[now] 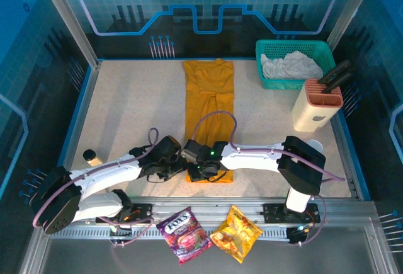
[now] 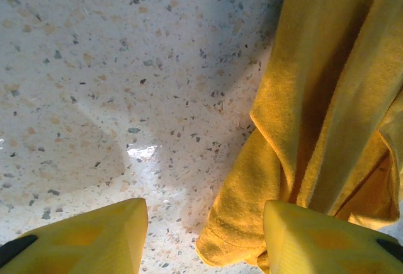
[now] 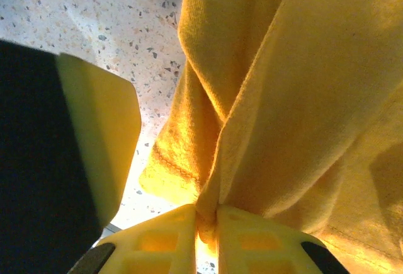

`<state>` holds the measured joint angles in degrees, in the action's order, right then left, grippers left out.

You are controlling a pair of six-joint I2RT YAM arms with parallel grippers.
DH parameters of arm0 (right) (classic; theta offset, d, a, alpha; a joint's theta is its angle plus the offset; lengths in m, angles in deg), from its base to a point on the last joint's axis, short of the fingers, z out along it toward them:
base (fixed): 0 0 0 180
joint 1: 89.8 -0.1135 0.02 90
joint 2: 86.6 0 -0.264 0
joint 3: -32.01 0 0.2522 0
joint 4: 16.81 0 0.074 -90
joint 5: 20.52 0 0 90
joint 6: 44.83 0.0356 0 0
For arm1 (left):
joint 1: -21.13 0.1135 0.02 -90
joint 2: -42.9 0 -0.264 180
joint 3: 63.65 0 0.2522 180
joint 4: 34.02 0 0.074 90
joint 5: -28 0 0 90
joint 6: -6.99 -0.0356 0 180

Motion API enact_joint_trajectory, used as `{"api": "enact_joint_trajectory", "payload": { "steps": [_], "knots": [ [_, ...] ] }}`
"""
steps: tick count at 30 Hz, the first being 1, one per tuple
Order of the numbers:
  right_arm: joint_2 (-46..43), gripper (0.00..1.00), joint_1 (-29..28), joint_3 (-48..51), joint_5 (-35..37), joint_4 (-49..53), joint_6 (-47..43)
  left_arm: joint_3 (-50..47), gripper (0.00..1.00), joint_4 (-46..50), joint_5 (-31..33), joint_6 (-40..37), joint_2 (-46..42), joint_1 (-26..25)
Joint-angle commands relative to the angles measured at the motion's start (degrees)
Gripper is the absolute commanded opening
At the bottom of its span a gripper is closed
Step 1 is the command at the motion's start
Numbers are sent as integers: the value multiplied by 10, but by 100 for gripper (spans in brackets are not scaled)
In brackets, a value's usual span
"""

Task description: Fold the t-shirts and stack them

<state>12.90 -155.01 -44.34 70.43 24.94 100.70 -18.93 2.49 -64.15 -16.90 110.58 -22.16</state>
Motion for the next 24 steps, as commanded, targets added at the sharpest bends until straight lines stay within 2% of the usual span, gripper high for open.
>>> {"api": "enact_joint_trajectory", "payload": {
  "steps": [1,5,9,16,24],
  "knots": [
    [7,15,4,2,-10,-5,6,-4,52,-15,-4,1,5,2],
    [7,14,3,2,-12,-6,6,-4,52,-14,-5,-1,4,4],
    [3,0,3,4,-8,-5,8,-2,52,-20,-10,-2,7,5],
    [-48,0,2,18,34,20,17,20,52,-40,-41,-22,54,5],
    [-111,0,4,81,77,9,63,27,51,-50,-56,-31,109,3]
  ]
}}
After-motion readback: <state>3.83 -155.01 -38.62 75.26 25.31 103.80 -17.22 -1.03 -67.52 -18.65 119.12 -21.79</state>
